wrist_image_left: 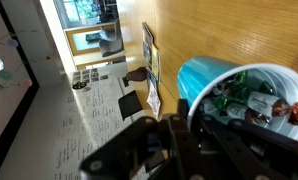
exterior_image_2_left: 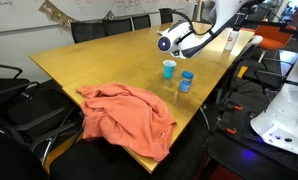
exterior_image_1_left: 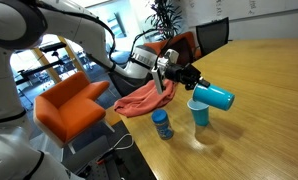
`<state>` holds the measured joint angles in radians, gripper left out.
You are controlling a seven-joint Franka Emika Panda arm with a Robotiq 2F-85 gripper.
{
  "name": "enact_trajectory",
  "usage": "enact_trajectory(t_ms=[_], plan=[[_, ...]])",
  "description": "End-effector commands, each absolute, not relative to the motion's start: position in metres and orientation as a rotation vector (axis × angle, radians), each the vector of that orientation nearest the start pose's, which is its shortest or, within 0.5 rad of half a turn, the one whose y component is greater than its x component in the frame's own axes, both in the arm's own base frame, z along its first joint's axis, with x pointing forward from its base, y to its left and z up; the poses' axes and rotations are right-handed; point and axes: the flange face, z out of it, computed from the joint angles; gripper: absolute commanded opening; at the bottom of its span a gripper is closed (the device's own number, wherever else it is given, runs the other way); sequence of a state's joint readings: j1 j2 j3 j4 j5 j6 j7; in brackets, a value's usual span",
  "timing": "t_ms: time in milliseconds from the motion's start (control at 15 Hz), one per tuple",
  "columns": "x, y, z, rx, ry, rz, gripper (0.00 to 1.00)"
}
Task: Pour the contents of the left cup into the right cup
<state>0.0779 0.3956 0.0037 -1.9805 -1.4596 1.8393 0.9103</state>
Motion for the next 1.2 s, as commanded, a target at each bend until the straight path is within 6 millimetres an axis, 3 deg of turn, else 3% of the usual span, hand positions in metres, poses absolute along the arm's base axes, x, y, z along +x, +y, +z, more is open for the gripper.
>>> enact_trajectory(t_ms=[0,533,1133], plan=[[0.606,-0.025,0.280,1.765,0.056,0.210,0.01],[0.611,-0.018,0.258,1.682,0.101,0.170,0.01],[0.619,-0.011,0.249,1.591,0.134,0.168,0.01]])
